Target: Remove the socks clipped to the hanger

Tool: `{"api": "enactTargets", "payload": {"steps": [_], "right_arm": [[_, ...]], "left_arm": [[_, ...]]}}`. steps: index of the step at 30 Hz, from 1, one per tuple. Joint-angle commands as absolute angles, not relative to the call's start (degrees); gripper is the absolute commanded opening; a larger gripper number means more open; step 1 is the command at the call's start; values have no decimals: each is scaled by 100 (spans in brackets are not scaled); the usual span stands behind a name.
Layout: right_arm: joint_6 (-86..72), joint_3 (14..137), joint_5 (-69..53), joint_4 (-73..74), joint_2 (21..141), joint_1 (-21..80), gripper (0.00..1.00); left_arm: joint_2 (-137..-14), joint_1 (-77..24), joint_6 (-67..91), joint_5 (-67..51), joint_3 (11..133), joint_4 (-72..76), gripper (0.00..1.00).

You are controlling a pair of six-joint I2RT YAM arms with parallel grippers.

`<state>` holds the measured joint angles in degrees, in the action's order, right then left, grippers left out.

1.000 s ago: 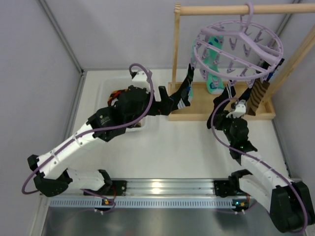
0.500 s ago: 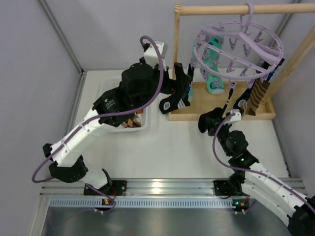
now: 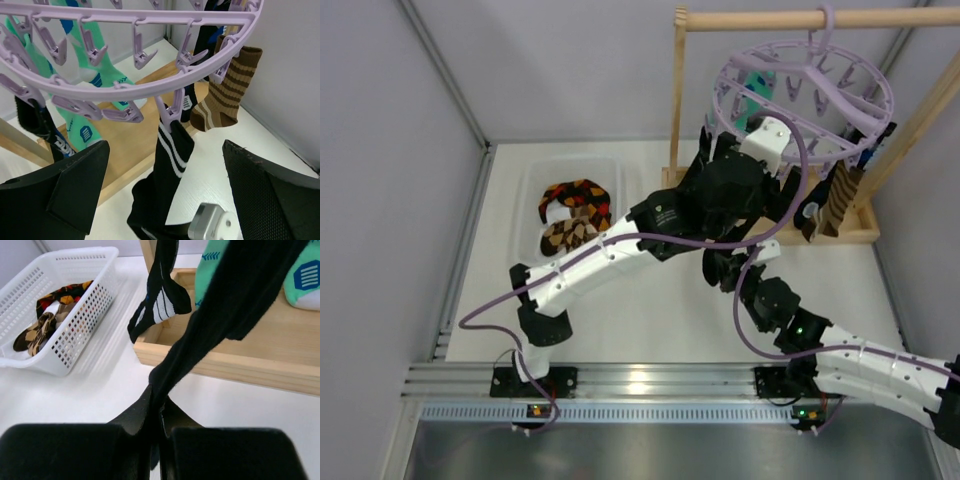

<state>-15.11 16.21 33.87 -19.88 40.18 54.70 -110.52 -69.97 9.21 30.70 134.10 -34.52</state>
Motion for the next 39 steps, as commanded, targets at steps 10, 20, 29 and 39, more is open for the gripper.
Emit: {"api": "enactTargets", "payload": {"steps": [10,20,29,39], "right_arm": [[-1547,1881,3814,-2004,3683,5827,0],[-1547,2013,3876,-1846,3823,5827,0],[-1564,2039,3823,-1881,3876,5880,0],[-1564,2013,3876,-1828,3929,5889,0]], "left_arm": [[-11742,-6355,1231,2373,14221,-3164,92],[-11883,-6346,1072,2364,14221,-3023,86],[-12023,-6346,1028,2250,14221,-2822,70],[-12006,-6363,1151,2065,14177,-2690,74]]}}
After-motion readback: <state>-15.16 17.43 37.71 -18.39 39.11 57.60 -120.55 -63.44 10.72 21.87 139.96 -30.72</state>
